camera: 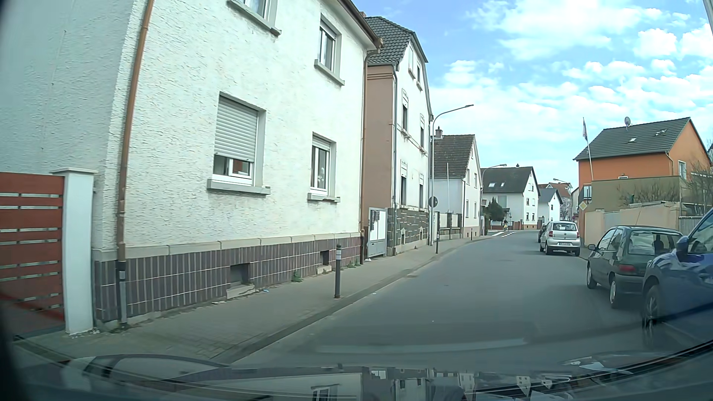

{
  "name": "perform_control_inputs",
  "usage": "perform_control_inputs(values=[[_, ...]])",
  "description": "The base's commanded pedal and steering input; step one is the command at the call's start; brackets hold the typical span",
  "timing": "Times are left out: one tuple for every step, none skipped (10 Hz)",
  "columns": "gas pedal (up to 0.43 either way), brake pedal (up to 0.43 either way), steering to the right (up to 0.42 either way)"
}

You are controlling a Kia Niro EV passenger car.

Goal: Follow the waypoints while adhering to traffic rules and regulations

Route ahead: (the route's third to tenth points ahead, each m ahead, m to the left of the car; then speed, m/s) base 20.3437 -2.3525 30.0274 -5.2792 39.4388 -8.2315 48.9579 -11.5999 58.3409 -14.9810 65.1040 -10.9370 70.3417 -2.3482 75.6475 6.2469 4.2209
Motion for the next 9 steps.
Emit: perform_control_inputs(values=[[0.260,0.000,0.228],[0.260,0.000,0.226],[0.268,0.000,0.223],[0.280,0.000,0.218],[0.280,0.000,0.209],[0.287,0.000,0.191],[0.287,0.000,0.172],[0.299,0.000,0.150],[0.299,0.000,0.124]])
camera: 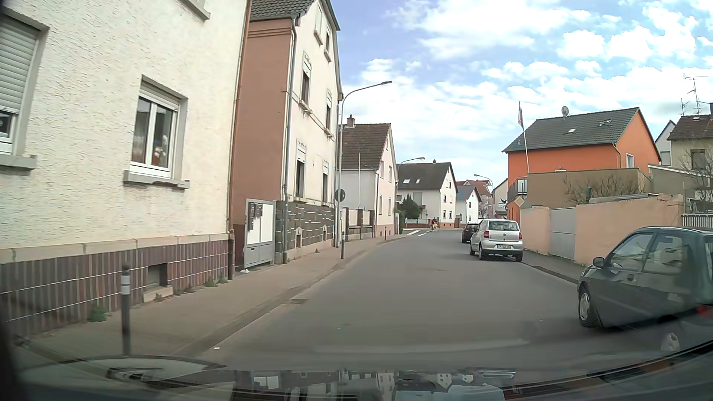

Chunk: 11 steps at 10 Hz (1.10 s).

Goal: Follow the waypoints while adhering to traffic rules and regulations

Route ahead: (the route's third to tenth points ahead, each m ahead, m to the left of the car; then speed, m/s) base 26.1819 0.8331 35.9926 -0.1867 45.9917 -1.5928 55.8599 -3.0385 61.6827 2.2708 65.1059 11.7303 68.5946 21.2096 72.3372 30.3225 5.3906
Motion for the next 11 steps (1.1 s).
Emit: perform_control_inputs(values=[[0.311,0.000,0.102],[0.311,0.000,0.080],[0.311,0.000,0.063],[0.319,0.000,0.052],[0.319,0.000,0.044],[0.319,0.000,0.037],[0.319,0.000,0.031],[0.319,0.000,0.028],[0.319,0.000,0.023],[0.319,0.000,0.020],[0.319,0.000,0.017]])
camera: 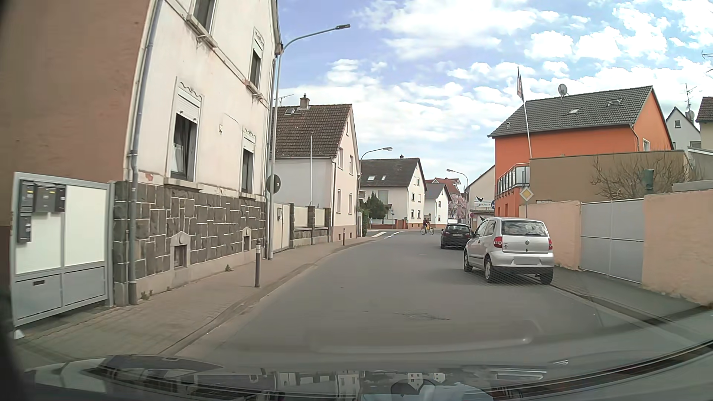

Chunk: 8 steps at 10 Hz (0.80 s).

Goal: Follow the waypoints while adhering to traffic rules and regulations

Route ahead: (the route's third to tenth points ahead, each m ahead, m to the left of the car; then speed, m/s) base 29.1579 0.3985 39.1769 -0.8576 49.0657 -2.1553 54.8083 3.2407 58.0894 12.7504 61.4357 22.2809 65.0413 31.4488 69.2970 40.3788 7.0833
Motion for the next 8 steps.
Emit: perform_control_inputs(values=[[0.319,0.000,0.016],[0.319,0.000,0.016],[0.319,0.000,0.016],[0.319,0.000,0.016],[0.319,0.000,0.016],[0.311,0.000,0.016],[0.287,0.000,0.016],[0.240,0.000,0.016]])
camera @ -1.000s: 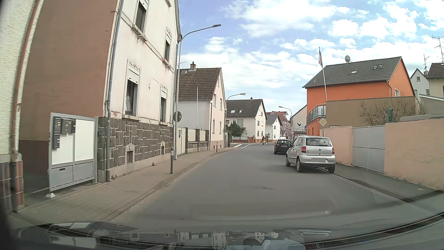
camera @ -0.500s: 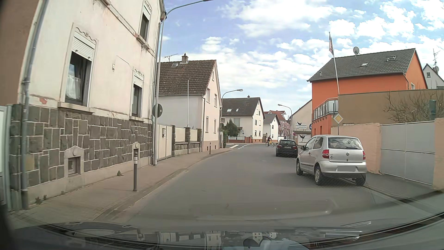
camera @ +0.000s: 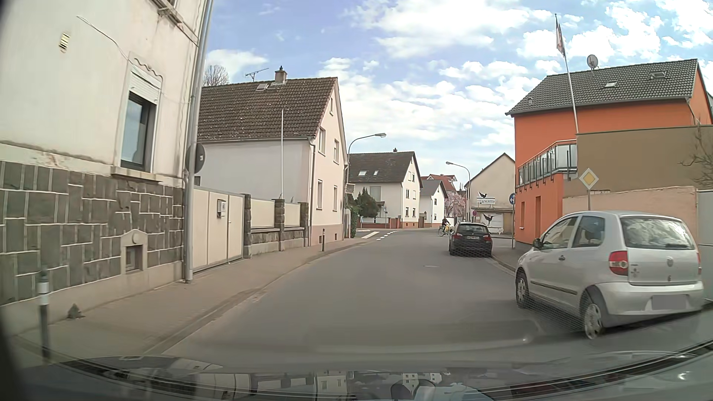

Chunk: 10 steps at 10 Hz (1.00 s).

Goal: Follow the waypoints while adhering to traffic rules and regulations

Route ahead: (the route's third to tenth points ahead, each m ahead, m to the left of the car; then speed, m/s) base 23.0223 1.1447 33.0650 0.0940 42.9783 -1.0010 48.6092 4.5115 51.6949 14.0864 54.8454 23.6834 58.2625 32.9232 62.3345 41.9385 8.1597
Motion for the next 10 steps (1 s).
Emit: perform_control_inputs(values=[[0.228,0.000,0.018],[0.209,0.000,0.018],[0.177,0.000,0.018],[0.157,0.000,0.019],[0.150,0.000,0.020],[0.138,0.000,0.020],[0.118,0.000,0.020],[0.110,0.000,0.020],[0.098,0.000,0.021],[0.079,0.000,0.023]])
